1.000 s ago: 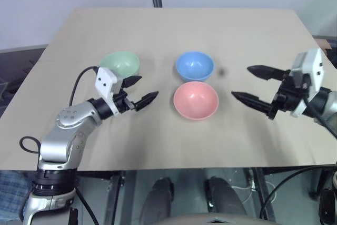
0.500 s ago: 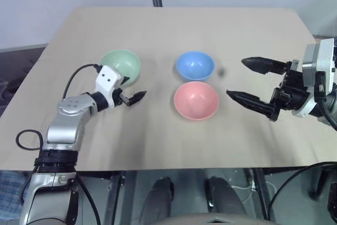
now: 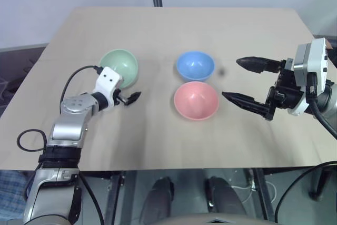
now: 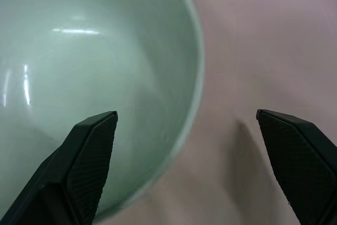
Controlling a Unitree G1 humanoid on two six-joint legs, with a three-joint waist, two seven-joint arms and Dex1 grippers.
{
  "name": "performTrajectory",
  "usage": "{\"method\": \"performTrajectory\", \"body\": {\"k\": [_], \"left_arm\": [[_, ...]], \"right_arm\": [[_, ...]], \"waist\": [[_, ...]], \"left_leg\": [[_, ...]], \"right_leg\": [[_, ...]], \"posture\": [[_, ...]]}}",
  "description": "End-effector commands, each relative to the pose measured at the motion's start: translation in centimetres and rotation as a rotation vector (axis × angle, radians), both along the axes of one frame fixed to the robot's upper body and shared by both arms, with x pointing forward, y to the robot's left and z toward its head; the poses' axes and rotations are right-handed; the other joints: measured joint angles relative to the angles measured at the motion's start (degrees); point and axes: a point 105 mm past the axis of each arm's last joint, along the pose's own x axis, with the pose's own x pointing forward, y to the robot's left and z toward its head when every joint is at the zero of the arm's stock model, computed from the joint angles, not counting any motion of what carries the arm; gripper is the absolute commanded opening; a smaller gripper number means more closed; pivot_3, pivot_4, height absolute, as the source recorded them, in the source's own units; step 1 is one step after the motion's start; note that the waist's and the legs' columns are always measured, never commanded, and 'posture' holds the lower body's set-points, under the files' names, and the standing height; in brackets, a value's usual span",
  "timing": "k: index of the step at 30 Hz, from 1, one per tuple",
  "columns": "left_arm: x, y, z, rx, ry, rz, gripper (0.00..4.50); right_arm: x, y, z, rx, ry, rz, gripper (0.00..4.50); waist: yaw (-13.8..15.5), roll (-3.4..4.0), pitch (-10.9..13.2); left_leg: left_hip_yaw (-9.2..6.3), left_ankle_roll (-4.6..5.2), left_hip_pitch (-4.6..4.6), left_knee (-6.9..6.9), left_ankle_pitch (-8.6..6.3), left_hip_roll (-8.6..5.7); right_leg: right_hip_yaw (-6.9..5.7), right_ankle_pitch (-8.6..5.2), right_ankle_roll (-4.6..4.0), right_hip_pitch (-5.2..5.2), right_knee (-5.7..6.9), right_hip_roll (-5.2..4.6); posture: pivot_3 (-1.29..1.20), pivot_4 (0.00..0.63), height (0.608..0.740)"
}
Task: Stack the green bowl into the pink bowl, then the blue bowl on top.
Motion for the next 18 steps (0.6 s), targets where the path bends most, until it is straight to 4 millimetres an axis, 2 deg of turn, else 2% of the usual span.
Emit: {"method": "performTrajectory", "body": {"k": [1,2,3,4,5,6,9,10,14,18], "left_arm": [[1.0,1.0,0.9,0.016,-0.017,0.051,3.94],[1.0,0.9,0.9,0.011,-0.015,0.044,3.6],[1.0,0.7,0.9,0.007,-0.014,0.033,2.91],[1.1,0.6,0.9,0.008,-0.015,0.026,2.68],[1.1,0.4,0.9,0.009,-0.015,0.02,2.09],[1.1,0.4,0.8,0.011,-0.016,0.017,1.8],[1.2,0.3,0.8,0.024,-0.017,0.007,0.32],[1.2,0.3,0.8,0.027,-0.019,0.007,0.1],[1.4,-0.2,1.3,0.041,-0.045,-0.028,0.1],[1.4,-2.5,2.9,0.042,-0.078,-0.145,0.1]], "right_arm": [[-0.1,-0.1,0.8,-0.002,-0.056,-0.014,4.5],[0.0,-0.1,0.8,-0.003,-0.057,-0.017,4.5],[0.0,-0.1,0.8,-0.003,-0.057,-0.019,4.5],[0.0,-0.1,0.7,-0.002,-0.057,-0.021,4.5],[0.0,-0.1,0.7,-0.002,-0.057,-0.023,4.5],[0.0,-0.1,0.7,-0.002,-0.057,-0.024,4.5],[0.1,-0.2,0.7,-0.003,-0.058,-0.029,4.5],[0.1,-0.2,0.7,-0.003,-0.059,-0.031,4.5],[0.2,-0.3,0.7,-0.004,-0.059,-0.035,4.5],[0.3,-0.3,0.7,-0.005,-0.058,-0.036,4.5]], "waist": [[0.0,0.0,0.0],[0.0,0.0,0.0],[0.0,0.0,0.0],[0.0,0.0,0.0],[0.0,0.0,0.0],[0.0,0.0,0.0],[0.1,0.01,0.0],[0.1,0.06,-0.1],[0.2,0.07,-0.1],[0.4,0.08,-0.1]], "left_leg": [[-0.01,0.0,0.0,0.0,0.0,0.0],[-0.03,0.0,0.0,0.01,0.0,0.0],[-0.02,0.0,0.0,0.01,0.0,0.0],[-0.02,0.0,0.0,0.01,0.0,0.0],[-0.02,0.0,-0.01,0.01,0.0,0.0],[-0.02,0.0,-0.01,0.01,0.0,0.0],[-0.03,0.0,0.0,0.01,0.0,0.0],[-0.02,0.0,0.02,0.01,0.0,-0.01],[-0.01,0.0,0.08,0.01,0.0,-0.03],[-0.02,0.0,0.06,0.02,0.0,-0.03]], "right_leg": [[-0.01,0.0,0.0,0.0,0.01,0.0],[-0.03,0.0,0.0,0.0,0.02,0.01],[-0.03,0.0,0.0,0.0,0.02,0.01],[-0.03,0.0,0.0,0.0,0.02,0.0],[-0.03,0.0,0.0,0.0,0.01,0.0],[-0.02,0.0,0.0,0.0,0.01,0.0],[-0.02,0.0,0.0,0.0,0.02,0.0],[-0.02,0.0,0.0,0.01,0.04,0.0],[0.0,0.0,0.0,0.08,0.04,-0.02],[-0.02,0.0,0.0,0.08,0.04,-0.02]], "posture": [[0.0,0.15,0.74],[0.0,0.15,0.74],[0.0,0.15,0.74],[0.0,0.15,0.74],[0.0,0.15,0.74],[0.0,0.15,0.74],[0.0,0.15,0.74],[0.0,0.15,0.74],[0.0,0.15,0.74],[0.0,0.15,0.74]]}}
